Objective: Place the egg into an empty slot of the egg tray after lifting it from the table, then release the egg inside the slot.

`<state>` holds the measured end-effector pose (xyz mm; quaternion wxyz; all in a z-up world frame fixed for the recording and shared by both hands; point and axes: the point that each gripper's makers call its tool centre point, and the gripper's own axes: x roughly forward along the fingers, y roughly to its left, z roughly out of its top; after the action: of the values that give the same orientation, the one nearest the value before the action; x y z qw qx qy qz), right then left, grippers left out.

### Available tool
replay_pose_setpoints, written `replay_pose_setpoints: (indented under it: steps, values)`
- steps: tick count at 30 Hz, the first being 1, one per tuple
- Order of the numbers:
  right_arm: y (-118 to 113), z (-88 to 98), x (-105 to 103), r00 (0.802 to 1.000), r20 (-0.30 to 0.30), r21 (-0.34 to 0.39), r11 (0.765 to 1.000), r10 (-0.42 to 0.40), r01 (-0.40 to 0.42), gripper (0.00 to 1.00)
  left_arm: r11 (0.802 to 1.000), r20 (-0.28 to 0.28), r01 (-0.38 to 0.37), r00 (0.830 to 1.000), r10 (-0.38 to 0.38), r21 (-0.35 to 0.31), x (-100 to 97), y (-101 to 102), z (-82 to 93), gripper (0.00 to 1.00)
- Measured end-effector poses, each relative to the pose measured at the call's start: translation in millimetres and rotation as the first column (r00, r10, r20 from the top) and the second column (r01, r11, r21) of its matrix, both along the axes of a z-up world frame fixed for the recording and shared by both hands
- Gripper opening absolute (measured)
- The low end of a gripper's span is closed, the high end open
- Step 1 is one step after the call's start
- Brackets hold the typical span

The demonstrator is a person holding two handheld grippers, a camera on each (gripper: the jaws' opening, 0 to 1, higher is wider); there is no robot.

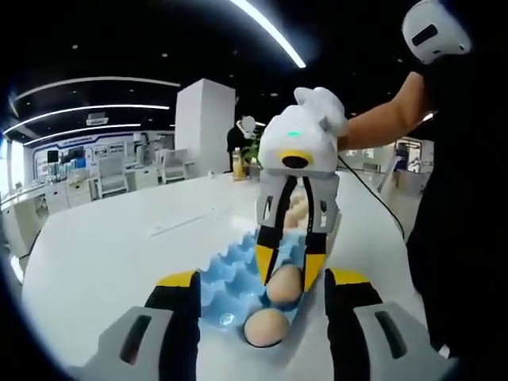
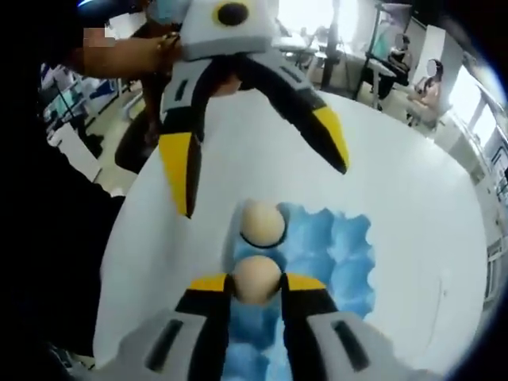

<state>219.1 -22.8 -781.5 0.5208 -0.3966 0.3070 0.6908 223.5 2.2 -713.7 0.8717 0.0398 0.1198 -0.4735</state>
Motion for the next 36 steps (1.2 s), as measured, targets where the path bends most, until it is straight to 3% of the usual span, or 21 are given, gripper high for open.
replay_pose_setpoints:
  steps: [24, 36]
  values:
    - [5, -13.0, -2, 1.000, -0.002, -0.023, 1.000, 0.010, -0.010, 0.25, 1.000, -0.004, -0.002, 1.000, 0.002, -0.002, -4.1, 3, -2.5, 0.61]
    - [3, -12.5, -1, 0.998, -0.046, 0.047, 0.998, -0.044, 0.046, 0.26, 1.000, -0.010, 0.002, 1.000, -0.002, 0.001, -4.4, 1, -3.5, 0.60]
